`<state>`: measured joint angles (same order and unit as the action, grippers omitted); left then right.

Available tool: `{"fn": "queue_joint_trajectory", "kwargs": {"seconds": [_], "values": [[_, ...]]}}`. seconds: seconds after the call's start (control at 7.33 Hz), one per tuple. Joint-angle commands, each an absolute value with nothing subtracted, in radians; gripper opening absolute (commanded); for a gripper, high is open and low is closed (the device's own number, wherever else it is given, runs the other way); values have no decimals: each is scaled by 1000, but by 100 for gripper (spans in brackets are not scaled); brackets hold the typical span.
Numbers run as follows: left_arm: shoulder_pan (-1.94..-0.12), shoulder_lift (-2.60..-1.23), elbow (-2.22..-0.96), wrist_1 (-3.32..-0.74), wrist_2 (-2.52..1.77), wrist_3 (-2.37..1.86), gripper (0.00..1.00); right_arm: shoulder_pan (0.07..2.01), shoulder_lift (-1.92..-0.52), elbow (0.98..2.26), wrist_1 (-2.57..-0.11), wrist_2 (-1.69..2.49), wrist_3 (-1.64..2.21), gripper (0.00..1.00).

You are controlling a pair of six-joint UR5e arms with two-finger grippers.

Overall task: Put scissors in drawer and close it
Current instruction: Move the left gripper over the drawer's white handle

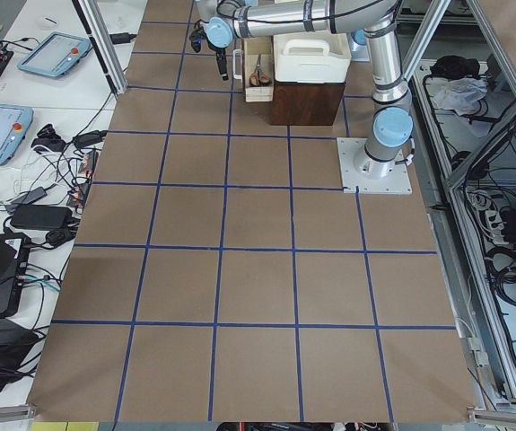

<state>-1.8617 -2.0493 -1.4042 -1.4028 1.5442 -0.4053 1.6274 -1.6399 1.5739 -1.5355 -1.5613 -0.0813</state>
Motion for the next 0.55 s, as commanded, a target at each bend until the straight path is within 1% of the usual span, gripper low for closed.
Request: {"fn": "queue_joint_trajectory", "kwargs": {"seconds": [0.0, 0.41], "values": [[-1865, -2046, -1425, -1411, 1545, -410, 100, 1628, -1640, 1574, -1536, -1563, -83, 100], [-1868, -2036, -1427, -1469, 1545, -410, 100, 1628, -1638, 1574, -1536, -1562, -95, 100]]}}
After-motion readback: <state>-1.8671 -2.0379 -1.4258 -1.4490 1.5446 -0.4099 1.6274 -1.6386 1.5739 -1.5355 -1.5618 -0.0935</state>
